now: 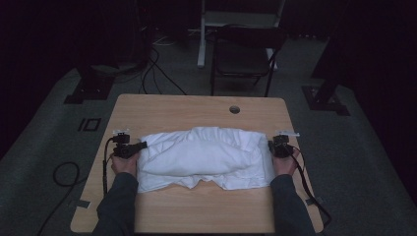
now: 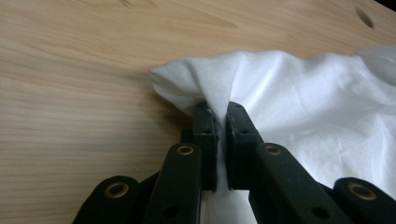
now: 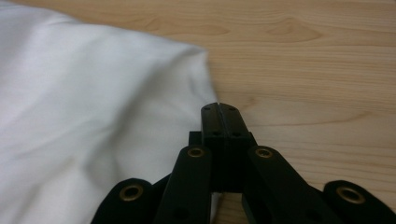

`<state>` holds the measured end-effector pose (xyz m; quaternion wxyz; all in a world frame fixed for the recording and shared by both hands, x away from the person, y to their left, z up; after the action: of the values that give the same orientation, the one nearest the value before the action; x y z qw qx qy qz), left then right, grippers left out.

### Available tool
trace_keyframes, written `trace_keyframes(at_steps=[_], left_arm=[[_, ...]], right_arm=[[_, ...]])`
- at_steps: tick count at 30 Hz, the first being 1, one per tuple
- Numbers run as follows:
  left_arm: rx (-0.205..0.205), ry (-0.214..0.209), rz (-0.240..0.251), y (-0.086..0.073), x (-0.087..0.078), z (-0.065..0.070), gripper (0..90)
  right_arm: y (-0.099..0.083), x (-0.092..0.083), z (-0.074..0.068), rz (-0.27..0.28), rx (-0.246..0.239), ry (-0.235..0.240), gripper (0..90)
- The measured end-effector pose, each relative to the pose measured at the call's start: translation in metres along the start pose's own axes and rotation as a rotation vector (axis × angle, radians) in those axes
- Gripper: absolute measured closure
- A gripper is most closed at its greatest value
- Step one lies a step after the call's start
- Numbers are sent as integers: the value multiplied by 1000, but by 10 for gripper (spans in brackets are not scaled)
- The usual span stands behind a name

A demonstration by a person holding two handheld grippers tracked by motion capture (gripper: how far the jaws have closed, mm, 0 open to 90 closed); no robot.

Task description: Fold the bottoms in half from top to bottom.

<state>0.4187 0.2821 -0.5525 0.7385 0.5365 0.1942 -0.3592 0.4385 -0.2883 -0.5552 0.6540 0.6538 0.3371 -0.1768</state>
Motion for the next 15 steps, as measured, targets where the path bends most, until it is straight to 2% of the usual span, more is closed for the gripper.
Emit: trace_keyframes(at_steps=[2, 3, 5, 6, 7, 8, 9, 11, 13, 15], left_arm=[[-35, 11, 13, 2, 0, -3, 849], [-37, 6, 3, 2, 3, -3, 847], [-8, 17, 4, 1, 3, 0, 824], [-18, 3, 16, 0, 2, 0, 766], [-38, -12, 28, 0, 0, -1, 683], [-46, -18, 33, 0, -2, -2, 638], [-55, -22, 41, 0, -5, -3, 596], [-65, -36, 48, 0, -9, -5, 558], [-61, -50, 41, -1, -10, -5, 530], [-53, -65, 25, -2, -5, -3, 508]], right_arm=[[1, -3, 2, 11, 9, -45, 900], [1, -1, 3, -5, 25, -27, 900], [2, 1, -1, -36, -6, -10, 898], [3, 0, -2, -30, -11, 2, 863], [4, -3, -4, -9, 1, 3, 757], [6, -6, -5, 21, 13, 2, 688], [8, -9, -6, 47, 31, 22, 638], [12, -14, -10, 88, 61, 89, 616], [13, -12, -17, 87, 94, 176, 586], [13, -5, -24, 67, 102, 221, 538]])
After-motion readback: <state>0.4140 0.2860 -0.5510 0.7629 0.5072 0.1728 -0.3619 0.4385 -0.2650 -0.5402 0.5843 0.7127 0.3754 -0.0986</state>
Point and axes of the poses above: each handheld gripper's, and its own axes: x roughly forward along the jaws, y roughly out of its top, z roughly to its right, the point moved 1 cm from there along x, roughly forward along the jaws, and after that the axes turned 4 degrees about y, right-handed, at the moved point
